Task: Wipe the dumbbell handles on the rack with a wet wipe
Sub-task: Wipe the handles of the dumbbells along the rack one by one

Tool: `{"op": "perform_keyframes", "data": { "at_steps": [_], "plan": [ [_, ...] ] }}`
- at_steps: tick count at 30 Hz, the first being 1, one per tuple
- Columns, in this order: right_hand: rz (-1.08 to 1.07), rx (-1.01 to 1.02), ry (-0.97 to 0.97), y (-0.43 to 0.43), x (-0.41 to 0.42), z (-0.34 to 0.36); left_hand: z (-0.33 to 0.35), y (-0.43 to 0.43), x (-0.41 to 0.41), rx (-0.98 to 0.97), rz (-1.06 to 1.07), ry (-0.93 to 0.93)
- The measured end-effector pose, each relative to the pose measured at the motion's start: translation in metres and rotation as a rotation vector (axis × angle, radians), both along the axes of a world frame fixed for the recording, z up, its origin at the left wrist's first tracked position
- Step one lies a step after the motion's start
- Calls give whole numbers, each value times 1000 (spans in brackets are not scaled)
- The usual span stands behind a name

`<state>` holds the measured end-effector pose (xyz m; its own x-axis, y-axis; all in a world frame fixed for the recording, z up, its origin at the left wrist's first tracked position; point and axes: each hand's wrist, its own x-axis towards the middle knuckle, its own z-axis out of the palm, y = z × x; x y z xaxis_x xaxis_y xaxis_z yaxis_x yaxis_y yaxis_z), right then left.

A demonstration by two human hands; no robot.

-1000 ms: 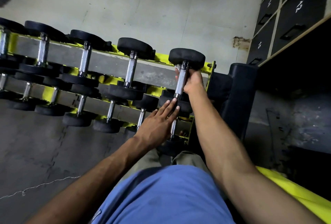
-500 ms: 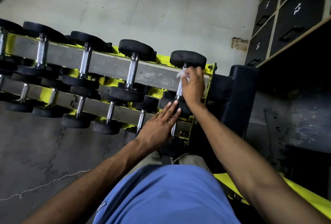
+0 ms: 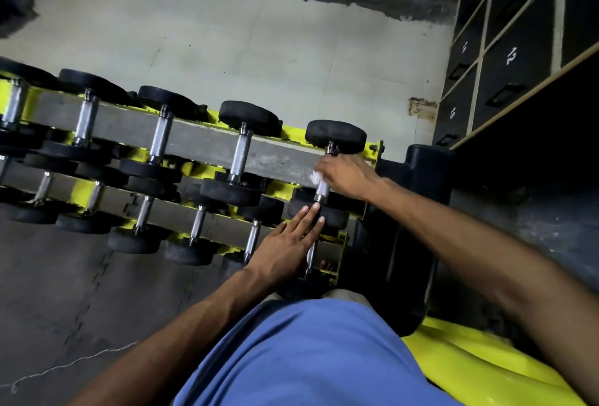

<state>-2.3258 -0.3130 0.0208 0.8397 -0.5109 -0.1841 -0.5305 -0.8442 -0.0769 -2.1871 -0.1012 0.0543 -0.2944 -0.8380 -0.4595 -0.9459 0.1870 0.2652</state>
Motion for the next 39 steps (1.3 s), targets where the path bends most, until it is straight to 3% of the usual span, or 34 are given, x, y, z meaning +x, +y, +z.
{"op": "perform_keyframes", "data": {
  "at_steps": [2,4,7,11,16,19,24,28,32,34,39],
  "plan": [
    [162,115,119,19,12,6,2,0,0,3,-9,-10],
    [155,88,186,15,20,17,1,1,1,-11,-6,-14],
    [-77,-27,67,-3,11,18,-3,3,1,-1,1,0],
    [128,182,86,23,6,15,-2,3,0,7,-5,-17],
    [-139,94,-102,10,-9,7,3,-1,-1,22,-4,-22],
    [71,185,-15,35,-1,3,4,-1,0,26,-13,-40],
    [-130,90,-162,19,-11,4,-1,-1,2,9,-17,-52],
    [89,110,-70,30,-7,-3,0,-2,1,10,-21,-56],
    [-103,113,-223,29,-13,-9,3,-3,-1,7,-16,-53],
    [-208,213,-277,47,-12,-15,2,-3,-1,3,-14,-54],
    [-770,509,-405,60,-15,-41,0,-1,-4,9,-6,-58]
  ]
}}
